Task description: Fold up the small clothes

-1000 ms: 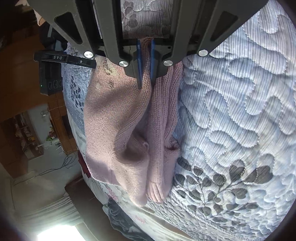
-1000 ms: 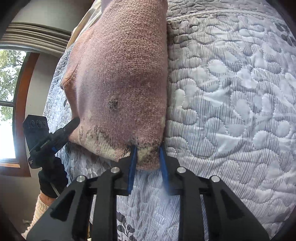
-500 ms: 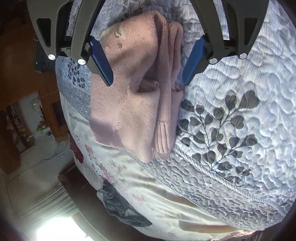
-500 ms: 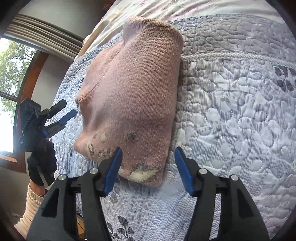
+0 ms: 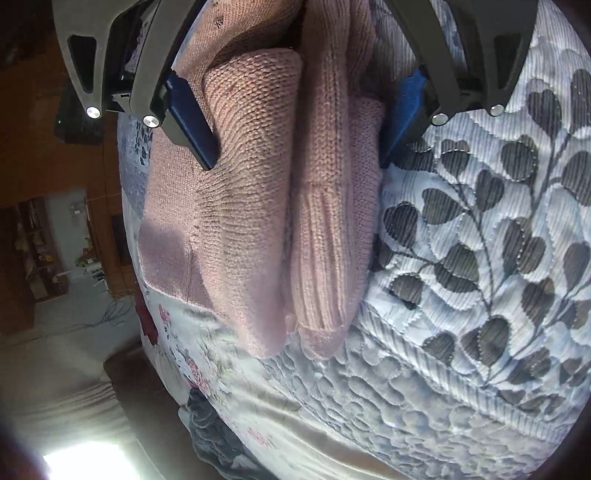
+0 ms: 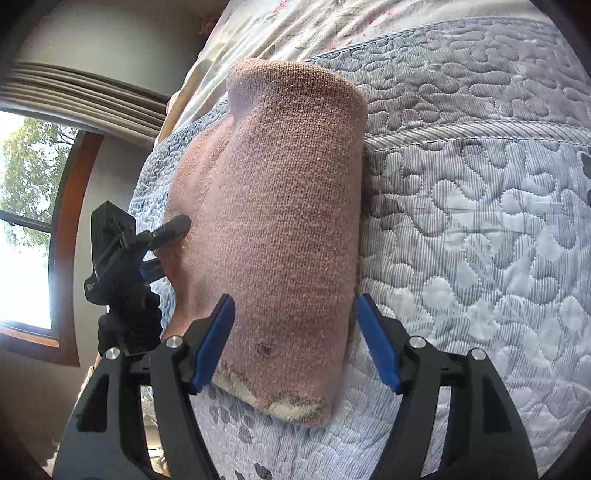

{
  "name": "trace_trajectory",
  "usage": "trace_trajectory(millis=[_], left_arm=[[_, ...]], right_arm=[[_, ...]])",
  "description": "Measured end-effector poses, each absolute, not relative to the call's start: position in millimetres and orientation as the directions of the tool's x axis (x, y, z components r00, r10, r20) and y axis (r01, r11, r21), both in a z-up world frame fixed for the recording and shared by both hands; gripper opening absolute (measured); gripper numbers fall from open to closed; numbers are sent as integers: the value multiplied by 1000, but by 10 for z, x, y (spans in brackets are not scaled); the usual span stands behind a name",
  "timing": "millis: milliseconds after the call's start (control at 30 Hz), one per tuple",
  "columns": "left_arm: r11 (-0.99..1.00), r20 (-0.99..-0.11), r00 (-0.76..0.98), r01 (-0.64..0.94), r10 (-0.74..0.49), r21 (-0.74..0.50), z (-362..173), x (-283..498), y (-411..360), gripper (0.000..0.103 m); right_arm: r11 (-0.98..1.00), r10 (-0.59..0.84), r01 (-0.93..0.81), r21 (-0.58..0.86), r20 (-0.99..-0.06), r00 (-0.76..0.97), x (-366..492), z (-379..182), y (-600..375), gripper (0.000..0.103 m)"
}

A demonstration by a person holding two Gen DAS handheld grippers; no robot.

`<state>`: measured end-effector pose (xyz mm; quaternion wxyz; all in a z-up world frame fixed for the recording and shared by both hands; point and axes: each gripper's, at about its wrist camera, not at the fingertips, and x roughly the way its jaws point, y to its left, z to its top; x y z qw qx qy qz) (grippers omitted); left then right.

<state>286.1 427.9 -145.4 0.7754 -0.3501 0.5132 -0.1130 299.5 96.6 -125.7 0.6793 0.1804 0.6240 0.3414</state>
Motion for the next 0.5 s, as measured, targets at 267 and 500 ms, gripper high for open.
trace_trajectory(millis=[267, 500], left_arm=[[672, -650, 420, -120, -633, -731, -1551, 2850, 4165, 86], [595, -580, 465, -133, -669, -793, -1585, 2856, 4147, 59]], right_arm=[[655, 741, -167, 737, -670, -48, 3196, -1523, 1140, 83], [599, 793, -100, 794, -606, -62, 3247, -1634, 1169, 57]])
